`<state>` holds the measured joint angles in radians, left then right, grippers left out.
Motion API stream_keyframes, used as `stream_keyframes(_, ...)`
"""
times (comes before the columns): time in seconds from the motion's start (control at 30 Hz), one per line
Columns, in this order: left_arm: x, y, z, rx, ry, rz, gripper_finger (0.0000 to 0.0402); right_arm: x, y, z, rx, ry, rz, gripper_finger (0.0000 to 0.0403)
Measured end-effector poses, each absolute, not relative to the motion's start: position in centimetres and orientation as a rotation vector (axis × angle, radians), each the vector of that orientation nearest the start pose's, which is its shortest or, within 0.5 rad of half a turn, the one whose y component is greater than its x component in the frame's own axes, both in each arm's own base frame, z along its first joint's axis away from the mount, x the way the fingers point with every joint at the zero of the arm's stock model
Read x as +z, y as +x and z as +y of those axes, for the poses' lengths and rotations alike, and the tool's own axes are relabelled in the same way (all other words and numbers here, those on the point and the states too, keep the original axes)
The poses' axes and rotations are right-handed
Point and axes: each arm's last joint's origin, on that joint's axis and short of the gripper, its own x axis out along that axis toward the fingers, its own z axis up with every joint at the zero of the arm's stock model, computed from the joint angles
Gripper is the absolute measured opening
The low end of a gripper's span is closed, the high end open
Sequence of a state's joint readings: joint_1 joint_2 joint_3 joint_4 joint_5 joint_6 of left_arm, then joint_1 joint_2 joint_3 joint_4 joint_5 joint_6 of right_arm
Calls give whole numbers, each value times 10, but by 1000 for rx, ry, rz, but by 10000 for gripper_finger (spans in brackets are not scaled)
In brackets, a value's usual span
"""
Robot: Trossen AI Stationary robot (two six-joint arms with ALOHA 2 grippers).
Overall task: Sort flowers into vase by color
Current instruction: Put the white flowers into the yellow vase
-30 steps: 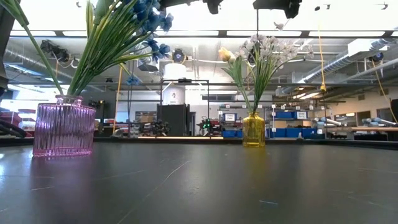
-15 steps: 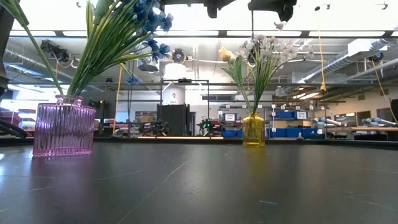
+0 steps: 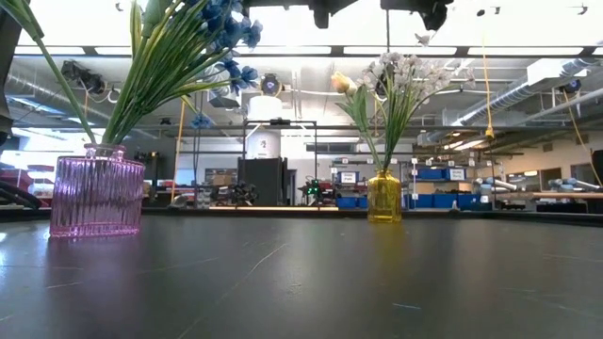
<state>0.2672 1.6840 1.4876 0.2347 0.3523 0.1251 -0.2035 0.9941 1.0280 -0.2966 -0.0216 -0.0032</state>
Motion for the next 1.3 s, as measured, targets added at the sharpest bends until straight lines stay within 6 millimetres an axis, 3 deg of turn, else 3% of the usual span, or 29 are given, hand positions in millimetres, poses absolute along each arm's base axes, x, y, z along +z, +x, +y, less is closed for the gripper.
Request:
stream_keyframes(0.43,381,385,94,-122,103,-45,163,378,229,-48,-178,17,438,12)
stream_keyframes(1.3,411,371,89,-140,63,-219,163,382,229,-54,-157,32,423,12)
